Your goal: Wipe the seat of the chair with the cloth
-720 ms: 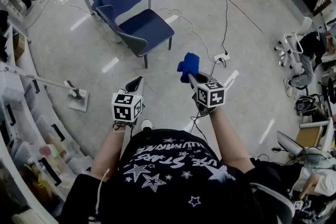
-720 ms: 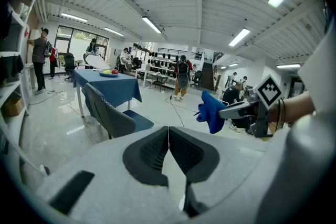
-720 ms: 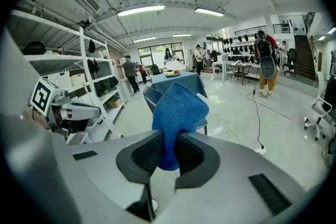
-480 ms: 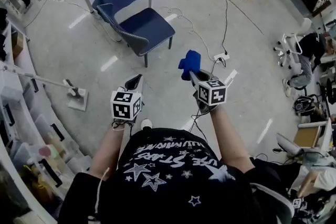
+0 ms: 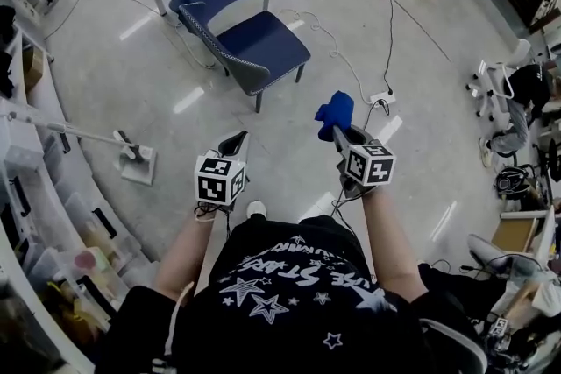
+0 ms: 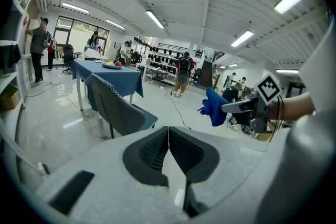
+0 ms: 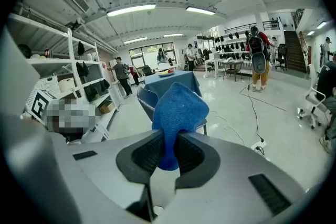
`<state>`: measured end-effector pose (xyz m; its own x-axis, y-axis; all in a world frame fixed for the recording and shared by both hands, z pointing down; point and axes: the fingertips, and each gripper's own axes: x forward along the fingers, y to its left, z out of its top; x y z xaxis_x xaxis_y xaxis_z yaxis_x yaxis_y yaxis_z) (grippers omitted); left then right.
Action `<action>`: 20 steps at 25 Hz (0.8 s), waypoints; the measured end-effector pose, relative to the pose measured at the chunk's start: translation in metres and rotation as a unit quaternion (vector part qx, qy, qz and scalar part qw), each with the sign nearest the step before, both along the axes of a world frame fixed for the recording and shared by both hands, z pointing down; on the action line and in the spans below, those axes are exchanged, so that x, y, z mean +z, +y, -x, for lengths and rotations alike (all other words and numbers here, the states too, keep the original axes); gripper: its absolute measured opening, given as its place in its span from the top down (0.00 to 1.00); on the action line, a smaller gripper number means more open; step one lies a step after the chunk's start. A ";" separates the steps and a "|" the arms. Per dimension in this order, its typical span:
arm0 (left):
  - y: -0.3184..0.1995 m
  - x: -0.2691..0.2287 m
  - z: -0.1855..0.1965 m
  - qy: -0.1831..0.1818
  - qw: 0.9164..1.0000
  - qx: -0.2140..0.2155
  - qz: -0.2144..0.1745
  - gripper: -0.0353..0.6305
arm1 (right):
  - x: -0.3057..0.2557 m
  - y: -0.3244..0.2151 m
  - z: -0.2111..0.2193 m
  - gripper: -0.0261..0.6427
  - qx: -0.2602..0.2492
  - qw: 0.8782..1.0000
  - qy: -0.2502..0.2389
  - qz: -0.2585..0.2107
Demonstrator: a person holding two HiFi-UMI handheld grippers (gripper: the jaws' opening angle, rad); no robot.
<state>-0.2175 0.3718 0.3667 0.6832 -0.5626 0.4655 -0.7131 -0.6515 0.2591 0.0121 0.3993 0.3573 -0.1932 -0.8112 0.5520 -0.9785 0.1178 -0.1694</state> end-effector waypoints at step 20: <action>-0.090 0.019 -0.117 -0.059 0.997 -0.042 0.030 0.92 | 0.045 -0.116 -0.128 0.88 -0.017 0.997 -0.072 0.030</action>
